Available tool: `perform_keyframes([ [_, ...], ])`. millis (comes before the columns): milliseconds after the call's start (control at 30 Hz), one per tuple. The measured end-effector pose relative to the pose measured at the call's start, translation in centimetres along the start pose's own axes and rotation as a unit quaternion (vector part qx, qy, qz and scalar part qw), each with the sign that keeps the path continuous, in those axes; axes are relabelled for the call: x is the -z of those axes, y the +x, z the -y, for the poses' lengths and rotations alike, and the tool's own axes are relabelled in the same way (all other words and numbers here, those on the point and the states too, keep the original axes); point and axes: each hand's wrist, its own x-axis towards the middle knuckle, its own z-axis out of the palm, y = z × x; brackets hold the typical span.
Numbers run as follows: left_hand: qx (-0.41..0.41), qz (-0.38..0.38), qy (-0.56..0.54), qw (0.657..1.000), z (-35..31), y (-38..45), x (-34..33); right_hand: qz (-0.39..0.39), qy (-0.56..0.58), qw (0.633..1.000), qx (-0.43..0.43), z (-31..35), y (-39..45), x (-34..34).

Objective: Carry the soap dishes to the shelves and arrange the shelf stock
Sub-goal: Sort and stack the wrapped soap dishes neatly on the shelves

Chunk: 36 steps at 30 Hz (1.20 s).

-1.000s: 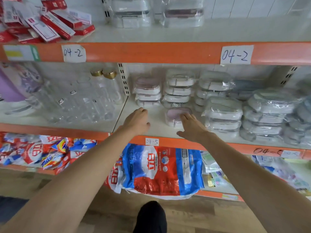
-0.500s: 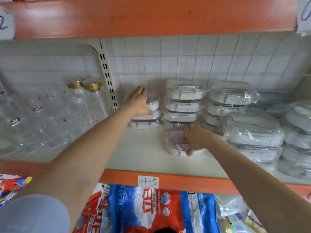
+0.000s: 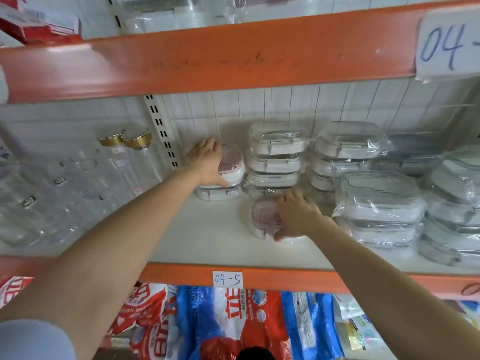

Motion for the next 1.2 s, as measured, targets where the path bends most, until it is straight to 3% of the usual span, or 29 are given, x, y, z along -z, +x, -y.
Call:
perform_keyframes([
  [100, -0.007, 0.002, -0.01, 1.0, -0.8, -3.2, 0.8, -0.026, 0.046, 0.999, -0.009, 1.4, -2.0, 0.7],
  [233, 0.002, 0.075, -0.021, 0.997, -1.6, -8.5, 1.6, -0.042, 0.056, 0.997, 0.01, 2.8, -5.6, 2.2],
  [367, 0.005, 0.138, -0.041, 0.99, -2.3, -14.0, 3.5, -0.028, 0.055, 0.998, 0.023, 3.6, -10.5, 3.3],
  [667, -0.028, 0.206, -0.076, 0.975, -4.8, -25.8, 13.3, 0.015, 0.059, 0.998, 0.024, 4.0, -24.6, 8.2],
  [933, -0.061, 0.169, -0.116, 0.977, -6.2, -30.8, 25.3, 0.012, 0.092, 0.996, 0.02, 2.5, -34.0, 16.3],
  [1200, -0.047, 0.12, -0.127, 0.984, -6.6, -30.6, 32.9, -0.028, 0.077, 0.996, 0.018, 0.0, -36.9, 22.5],
])
